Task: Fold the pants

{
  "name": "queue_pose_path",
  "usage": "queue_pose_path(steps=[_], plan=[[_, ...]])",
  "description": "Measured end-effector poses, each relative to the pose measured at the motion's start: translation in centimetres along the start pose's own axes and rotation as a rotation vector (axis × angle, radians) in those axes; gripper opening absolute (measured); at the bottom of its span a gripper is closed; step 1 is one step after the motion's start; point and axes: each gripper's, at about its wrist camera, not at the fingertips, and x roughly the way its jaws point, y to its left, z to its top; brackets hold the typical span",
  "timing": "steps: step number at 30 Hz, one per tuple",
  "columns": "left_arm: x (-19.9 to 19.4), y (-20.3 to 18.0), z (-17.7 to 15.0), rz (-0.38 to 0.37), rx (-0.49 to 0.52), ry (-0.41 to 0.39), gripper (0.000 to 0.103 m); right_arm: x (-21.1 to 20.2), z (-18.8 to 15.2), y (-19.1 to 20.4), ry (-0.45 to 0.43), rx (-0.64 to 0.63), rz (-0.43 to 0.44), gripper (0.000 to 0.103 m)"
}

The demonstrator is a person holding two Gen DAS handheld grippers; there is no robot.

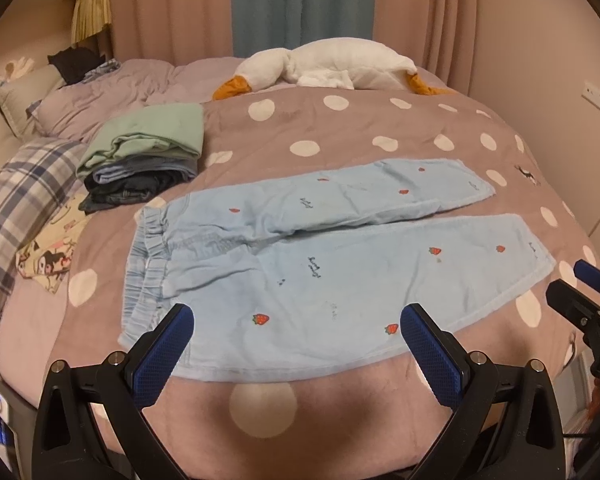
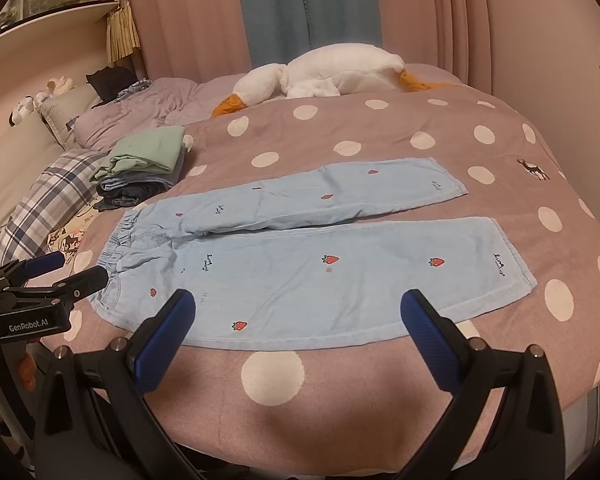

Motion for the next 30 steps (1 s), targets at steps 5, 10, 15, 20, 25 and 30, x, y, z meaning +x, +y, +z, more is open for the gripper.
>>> queue_pose_path(steps=[5, 10, 15, 20, 25, 30], plan=[[0.03, 0.01, -0.02, 0.002, -0.002, 0.000, 0.102, -0.12, 0.06, -0.15, -0.002, -0.001, -0.005, 0.103], [0.07, 0.00, -0.06, 0.004, 0.000, 0.007, 0.102, -0.21, 0.13, -0.33, -0.003, 0.000, -0.012, 0.103], [0.24, 0.18, -0.15, 0.002, -0.002, 0.010, 0.102, -0.02, 0.07, -0.25, 0.001, -0.002, -0.017, 0.103], [0.33, 0.23, -0.20, 0.005, -0.003, 0.010, 0.102, 0.01, 0.12, -0.27, -0.002, -0.005, -0.018, 0.103], [0.50, 0.31, -0.24, 0.003, -0.004, 0.014, 0.102, -0.09, 0.06, -0.10, -0.003, -0.014, -0.028, 0.103], [0.60, 0.29, -0.33, 0.000, 0.000, 0.019, 0.102, -0.14, 0.03, -0.13, -0.002, -0.013, -0.032, 0.103]])
